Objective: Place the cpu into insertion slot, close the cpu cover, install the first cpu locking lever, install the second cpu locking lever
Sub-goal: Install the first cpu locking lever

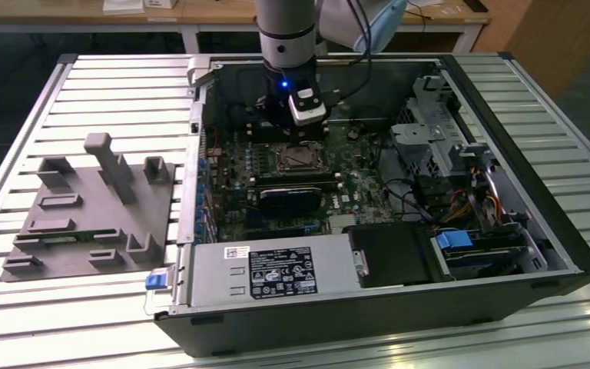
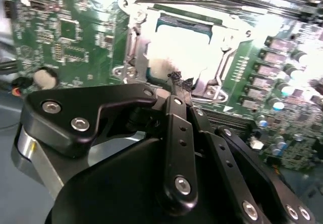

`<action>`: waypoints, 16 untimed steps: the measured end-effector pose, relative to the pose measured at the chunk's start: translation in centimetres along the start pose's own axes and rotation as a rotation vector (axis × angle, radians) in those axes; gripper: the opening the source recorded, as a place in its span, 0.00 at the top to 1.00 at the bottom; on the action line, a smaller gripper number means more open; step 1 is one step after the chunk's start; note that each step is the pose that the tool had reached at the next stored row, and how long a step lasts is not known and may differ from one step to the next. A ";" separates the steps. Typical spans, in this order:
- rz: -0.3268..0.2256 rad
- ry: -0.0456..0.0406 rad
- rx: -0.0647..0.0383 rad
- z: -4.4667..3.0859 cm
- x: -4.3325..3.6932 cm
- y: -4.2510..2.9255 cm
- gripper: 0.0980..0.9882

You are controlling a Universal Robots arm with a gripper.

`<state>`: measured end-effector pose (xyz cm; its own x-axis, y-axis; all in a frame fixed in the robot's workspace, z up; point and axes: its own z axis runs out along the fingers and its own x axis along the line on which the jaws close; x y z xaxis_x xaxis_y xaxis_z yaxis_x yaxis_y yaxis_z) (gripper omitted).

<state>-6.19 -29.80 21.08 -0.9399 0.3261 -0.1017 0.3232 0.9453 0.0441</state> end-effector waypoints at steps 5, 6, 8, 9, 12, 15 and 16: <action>0.000 0.0057 0.002 0.00 -0.01 -0.01 0.99; 0.000 0.0057 0.002 0.00 -0.01 -0.01 0.99; 0.000 0.0057 0.002 0.00 -0.01 -0.01 0.99; 0.000 0.0057 0.002 0.01 -0.02 -0.01 0.99; 0.000 0.0057 0.002 0.00 -0.06 -0.15 0.99; 0.000 0.0057 0.002 0.00 -0.16 -0.42 0.99; 0.000 0.0057 0.002 0.00 -0.19 -0.53 0.99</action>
<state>-6.18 -30.37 21.08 -0.9406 0.3258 -0.0960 0.3232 0.9454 0.0421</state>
